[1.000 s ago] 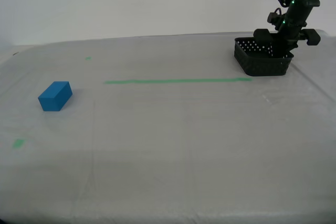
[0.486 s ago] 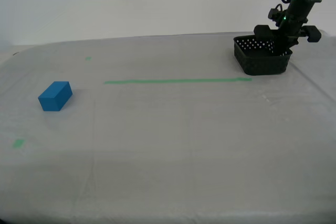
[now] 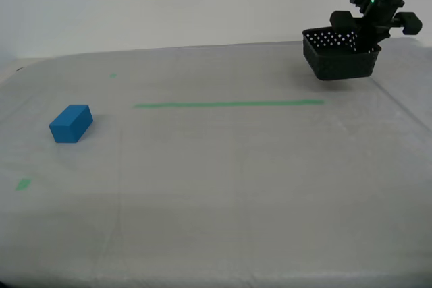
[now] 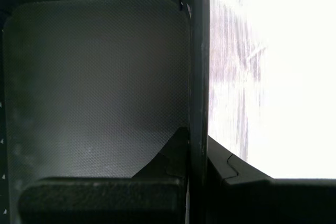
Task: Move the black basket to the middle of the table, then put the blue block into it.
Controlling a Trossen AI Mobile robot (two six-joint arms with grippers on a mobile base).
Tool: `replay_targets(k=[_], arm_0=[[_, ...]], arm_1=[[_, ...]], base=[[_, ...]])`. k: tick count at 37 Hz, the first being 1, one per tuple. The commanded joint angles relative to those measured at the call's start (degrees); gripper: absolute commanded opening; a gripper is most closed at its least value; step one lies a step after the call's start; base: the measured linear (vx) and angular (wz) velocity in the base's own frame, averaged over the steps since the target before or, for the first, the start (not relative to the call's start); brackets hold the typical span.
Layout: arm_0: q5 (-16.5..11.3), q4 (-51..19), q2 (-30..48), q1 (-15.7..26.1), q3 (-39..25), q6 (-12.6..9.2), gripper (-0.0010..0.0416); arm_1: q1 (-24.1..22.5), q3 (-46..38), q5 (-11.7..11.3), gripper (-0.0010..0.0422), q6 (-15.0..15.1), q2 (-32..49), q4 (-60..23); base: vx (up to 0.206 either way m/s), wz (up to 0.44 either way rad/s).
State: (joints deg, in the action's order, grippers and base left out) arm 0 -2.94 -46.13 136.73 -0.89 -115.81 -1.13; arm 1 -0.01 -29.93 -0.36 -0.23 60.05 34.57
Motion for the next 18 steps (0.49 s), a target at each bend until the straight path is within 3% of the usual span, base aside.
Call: replay_targets(k=[1, 8, 18], arm_0=[[0.0, -0.9, -1.0, 0.6, 0.0, -0.7, -0.0001], [1.3, -2.9, -3.6, 2.6, 0.1, -1.1, -0.0001], [2.0, -3.9, -8.0, 6.4, 1.5, -5.4, -0.0001]], arm_1=[[0.0, 0.0, 0.0, 0.0, 0.1, 0.0, 0.2], [0.0, 0.0, 0.0, 0.0, 0.1, 0.0, 0.3], [0.0, 0.0, 0.0, 0.0, 0.1, 0.0, 0.2]], base=[[0.0, 0.0], [0.0, 0.0], [0.0, 0.0]])
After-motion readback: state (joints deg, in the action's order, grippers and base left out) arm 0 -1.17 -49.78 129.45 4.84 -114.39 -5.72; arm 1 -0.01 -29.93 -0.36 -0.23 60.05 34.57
